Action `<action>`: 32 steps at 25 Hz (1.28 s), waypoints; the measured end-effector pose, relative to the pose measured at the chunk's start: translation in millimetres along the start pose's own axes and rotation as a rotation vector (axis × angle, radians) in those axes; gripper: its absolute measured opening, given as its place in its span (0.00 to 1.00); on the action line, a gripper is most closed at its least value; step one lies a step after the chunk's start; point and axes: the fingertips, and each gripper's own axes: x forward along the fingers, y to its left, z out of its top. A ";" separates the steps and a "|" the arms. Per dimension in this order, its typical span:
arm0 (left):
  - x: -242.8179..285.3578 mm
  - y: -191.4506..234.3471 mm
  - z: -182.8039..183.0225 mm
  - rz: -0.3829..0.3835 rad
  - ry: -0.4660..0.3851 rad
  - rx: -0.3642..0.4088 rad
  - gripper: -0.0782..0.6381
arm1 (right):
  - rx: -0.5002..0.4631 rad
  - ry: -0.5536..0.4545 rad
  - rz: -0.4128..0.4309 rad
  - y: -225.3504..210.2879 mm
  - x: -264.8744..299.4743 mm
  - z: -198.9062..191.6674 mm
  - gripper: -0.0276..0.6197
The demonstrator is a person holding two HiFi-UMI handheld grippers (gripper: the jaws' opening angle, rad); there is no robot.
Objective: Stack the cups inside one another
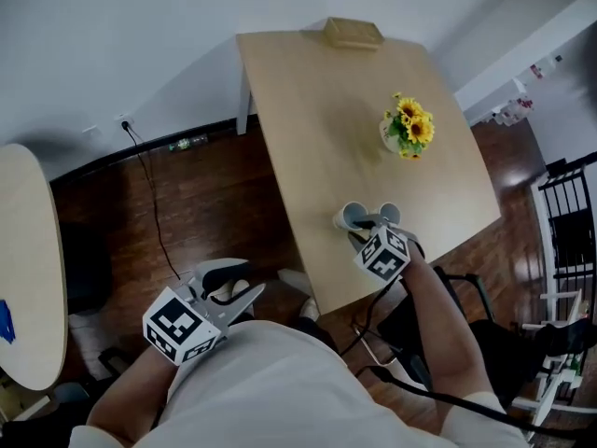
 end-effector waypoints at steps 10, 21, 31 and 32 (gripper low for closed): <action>-27.4 16.3 -10.0 0.068 -0.021 -0.033 0.32 | -0.075 0.064 0.040 1.4 31.7 9.3 0.08; -5.7 -0.1 2.3 -0.030 -0.024 0.020 0.32 | -0.051 -0.053 -0.002 12.5 -43.8 30.9 0.07; 30.3 -28.3 16.7 -0.158 0.001 0.078 0.32 | -0.026 -0.098 -0.022 35.7 -125.6 11.9 0.07; 34.2 -31.1 18.1 -0.168 0.000 0.083 0.32 | -0.019 -0.094 -0.021 36.6 -129.5 5.6 0.07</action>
